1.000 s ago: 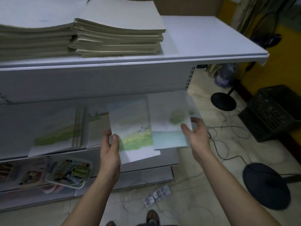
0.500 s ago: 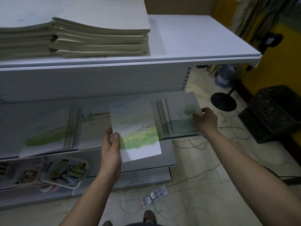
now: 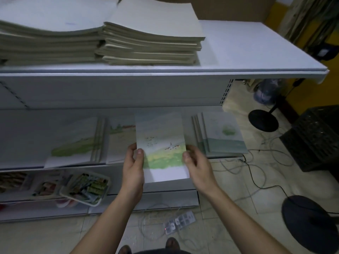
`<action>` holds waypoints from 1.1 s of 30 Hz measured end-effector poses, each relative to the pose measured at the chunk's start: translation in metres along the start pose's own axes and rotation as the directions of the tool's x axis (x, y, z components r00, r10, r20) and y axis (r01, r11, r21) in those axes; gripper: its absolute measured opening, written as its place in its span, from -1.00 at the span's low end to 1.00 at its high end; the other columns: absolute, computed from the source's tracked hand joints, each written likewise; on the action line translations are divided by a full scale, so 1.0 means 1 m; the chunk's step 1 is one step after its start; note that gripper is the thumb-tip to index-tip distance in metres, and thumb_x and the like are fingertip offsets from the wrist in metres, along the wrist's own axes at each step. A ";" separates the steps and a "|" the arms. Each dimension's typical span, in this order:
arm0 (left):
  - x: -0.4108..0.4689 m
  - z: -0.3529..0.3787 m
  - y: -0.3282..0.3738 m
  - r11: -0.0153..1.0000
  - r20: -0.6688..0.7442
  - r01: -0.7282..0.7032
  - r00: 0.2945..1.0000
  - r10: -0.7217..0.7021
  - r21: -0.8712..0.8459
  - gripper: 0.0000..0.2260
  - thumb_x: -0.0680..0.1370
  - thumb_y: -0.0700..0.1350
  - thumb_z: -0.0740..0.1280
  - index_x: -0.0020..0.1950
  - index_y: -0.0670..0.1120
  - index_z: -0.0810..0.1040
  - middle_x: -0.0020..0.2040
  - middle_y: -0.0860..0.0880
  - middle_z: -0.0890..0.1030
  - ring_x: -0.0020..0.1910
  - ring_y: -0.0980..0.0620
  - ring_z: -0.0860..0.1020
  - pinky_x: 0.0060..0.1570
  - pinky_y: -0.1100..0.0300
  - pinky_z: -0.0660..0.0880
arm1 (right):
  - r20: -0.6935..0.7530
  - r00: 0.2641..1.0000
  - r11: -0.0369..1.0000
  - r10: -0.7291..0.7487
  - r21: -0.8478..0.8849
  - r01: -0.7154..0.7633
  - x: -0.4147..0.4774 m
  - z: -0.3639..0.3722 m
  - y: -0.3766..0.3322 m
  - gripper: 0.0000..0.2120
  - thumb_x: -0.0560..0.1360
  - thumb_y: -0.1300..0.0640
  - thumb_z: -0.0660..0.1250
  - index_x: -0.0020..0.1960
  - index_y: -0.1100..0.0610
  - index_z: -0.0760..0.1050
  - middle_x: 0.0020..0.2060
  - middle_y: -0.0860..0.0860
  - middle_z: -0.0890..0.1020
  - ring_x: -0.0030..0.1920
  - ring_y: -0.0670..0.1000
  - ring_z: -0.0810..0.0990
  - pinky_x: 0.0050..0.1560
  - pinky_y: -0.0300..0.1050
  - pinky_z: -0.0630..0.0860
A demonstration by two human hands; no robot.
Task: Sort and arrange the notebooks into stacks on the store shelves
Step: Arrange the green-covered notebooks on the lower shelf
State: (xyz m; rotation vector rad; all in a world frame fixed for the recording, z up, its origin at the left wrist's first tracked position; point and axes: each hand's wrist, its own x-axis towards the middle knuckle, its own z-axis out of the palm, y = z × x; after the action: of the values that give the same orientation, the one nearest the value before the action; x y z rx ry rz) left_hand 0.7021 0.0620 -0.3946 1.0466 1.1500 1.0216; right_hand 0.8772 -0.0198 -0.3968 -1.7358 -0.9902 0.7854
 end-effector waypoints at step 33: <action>0.064 -0.341 0.007 0.442 0.089 -0.253 0.929 0.358 0.861 -0.65 0.59 -0.24 0.35 0.38 -0.12 0.55 0.27 -0.10 0.57 0.27 -0.12 0.53 0.25 -0.03 0.48 | -0.046 0.998 0.831 0.035 -0.553 -0.055 0.050 0.322 -0.110 -0.66 0.55 -0.14 0.27 0.14 0.09 0.54 0.05 0.08 0.61 -0.01 0.15 0.61 -0.19 -0.09 0.48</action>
State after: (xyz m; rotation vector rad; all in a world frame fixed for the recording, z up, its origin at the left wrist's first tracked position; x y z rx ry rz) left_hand 0.3720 0.1606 -0.4351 2.1089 1.6669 0.7315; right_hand 0.5990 0.1823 -0.4058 -2.2680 -1.2416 0.5152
